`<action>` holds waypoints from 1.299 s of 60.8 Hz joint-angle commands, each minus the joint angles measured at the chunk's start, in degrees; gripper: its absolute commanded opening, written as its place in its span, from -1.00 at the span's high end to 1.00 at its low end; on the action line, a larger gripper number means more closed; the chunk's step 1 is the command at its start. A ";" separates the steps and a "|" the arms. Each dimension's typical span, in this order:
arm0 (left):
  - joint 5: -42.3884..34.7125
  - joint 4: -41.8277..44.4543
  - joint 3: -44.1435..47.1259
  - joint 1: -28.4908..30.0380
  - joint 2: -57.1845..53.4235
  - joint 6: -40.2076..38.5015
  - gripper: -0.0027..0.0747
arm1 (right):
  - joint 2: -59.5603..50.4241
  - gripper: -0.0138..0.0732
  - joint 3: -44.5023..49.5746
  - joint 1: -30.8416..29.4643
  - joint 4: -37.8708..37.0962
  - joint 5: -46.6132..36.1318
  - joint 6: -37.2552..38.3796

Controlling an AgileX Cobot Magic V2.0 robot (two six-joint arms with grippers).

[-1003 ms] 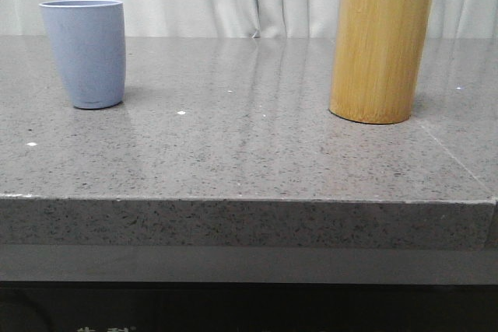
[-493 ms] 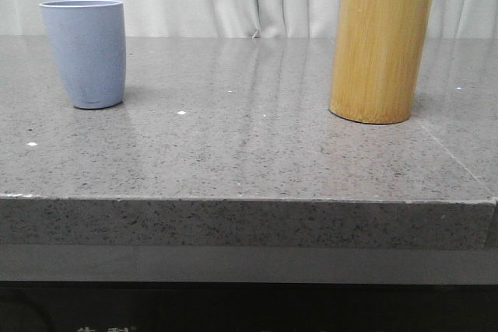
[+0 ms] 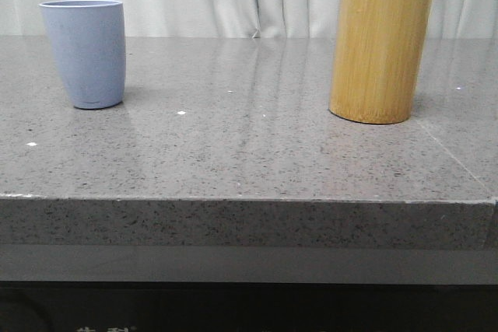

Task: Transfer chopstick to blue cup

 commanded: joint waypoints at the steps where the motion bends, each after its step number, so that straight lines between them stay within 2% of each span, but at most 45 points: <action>1: -4.75 -0.44 0.44 0.14 -1.38 -0.45 0.98 | -1.22 0.82 -0.31 -0.37 -0.36 -4.88 -0.40; 30: -5.76 -0.52 0.44 0.14 -1.38 -0.45 0.98 | -1.22 0.82 -0.31 -0.37 -0.36 -6.81 -0.40; 37: -9.95 -0.52 0.44 0.14 -1.38 -0.45 0.98 | -1.22 0.82 -0.38 -0.37 -0.36 -10.46 -0.40; 48: -20.61 -0.96 -1.58 0.14 -1.38 -0.45 0.98 | -1.22 0.82 -3.87 -0.37 0.79 -14.77 -0.40; 58: -22.02 -1.93 -7.90 0.14 -1.28 -0.45 0.98 | -1.17 0.82 -11.36 -0.37 0.88 -13.96 -0.40; 66: -18.74 -1.93 -14.50 0.14 0.25 -0.45 0.98 | 0.85 0.82 -18.46 -0.37 0.88 -8.23 -0.40; 79: 0.18 -1.83 -29.06 0.14 13.75 -0.45 0.98 | 12.25 0.82 -31.87 -0.37 0.88 3.10 -0.40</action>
